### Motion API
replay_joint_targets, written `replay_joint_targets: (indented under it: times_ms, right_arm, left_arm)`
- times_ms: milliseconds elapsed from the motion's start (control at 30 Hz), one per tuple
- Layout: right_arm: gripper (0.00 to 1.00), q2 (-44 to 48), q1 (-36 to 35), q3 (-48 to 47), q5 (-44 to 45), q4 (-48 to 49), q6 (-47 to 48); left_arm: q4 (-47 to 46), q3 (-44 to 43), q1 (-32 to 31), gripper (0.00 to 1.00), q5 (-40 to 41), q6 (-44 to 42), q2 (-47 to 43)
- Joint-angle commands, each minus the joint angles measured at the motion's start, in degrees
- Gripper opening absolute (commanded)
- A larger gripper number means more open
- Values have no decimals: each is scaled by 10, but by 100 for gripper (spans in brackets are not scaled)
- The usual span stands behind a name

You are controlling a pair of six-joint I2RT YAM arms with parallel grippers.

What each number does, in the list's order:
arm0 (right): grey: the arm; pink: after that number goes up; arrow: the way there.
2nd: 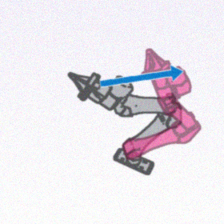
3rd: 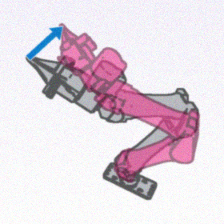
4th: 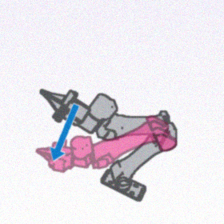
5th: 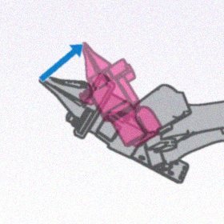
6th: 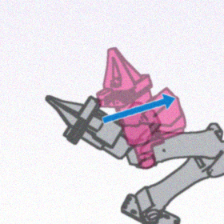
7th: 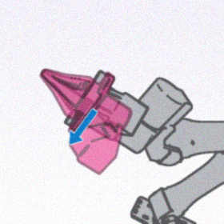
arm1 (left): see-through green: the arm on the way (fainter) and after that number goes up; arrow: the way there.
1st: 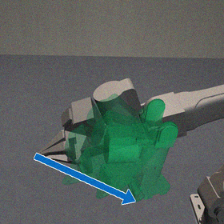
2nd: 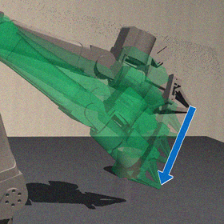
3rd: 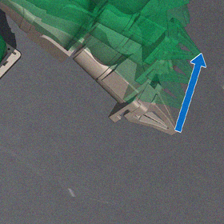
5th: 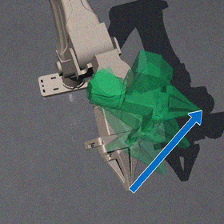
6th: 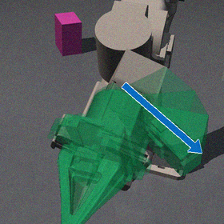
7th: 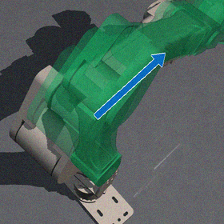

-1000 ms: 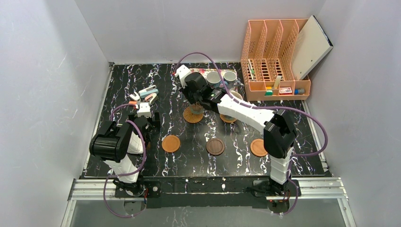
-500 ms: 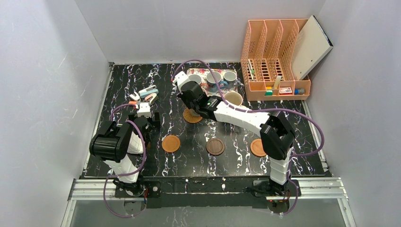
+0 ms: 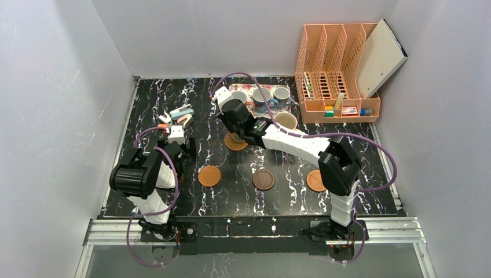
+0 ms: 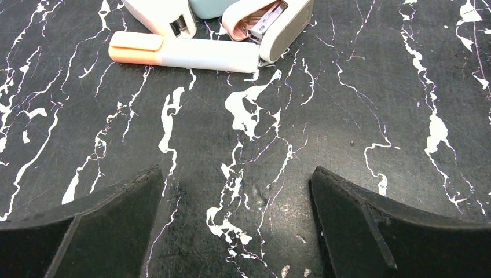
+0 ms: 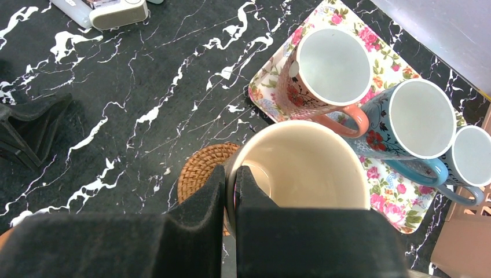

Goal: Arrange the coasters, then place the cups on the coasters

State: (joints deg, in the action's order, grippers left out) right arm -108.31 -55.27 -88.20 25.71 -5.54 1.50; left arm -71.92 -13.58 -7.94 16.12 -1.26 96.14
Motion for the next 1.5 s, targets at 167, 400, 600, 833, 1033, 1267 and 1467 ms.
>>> replay_joint_targets:
  times_ms: [167,400,600,833,1033,1267,1467]
  right_arm:
    - [1,33,-6,4,13,82,0]
    - [1,27,-6,9,14,92,3]
    - [1,26,-7,10,2,93,2]
    - [1,19,-7,12,-5,99,6]
    - [1,11,-7,14,-14,105,7]
    - [1,1,-6,22,-28,106,6]
    - [18,3,-7,35,-33,110,9]
  left_arm:
    - [-9,-8,3,98,16,4,-1]
    - [-9,-8,3,98,16,3,-1]
    - [-8,-8,3,98,16,3,-1]
    - [-8,-8,3,98,16,3,-1]
    - [-9,-8,3,98,16,4,0]
    - [-9,-8,3,98,16,3,-1]
    - [-9,-8,3,98,16,4,0]
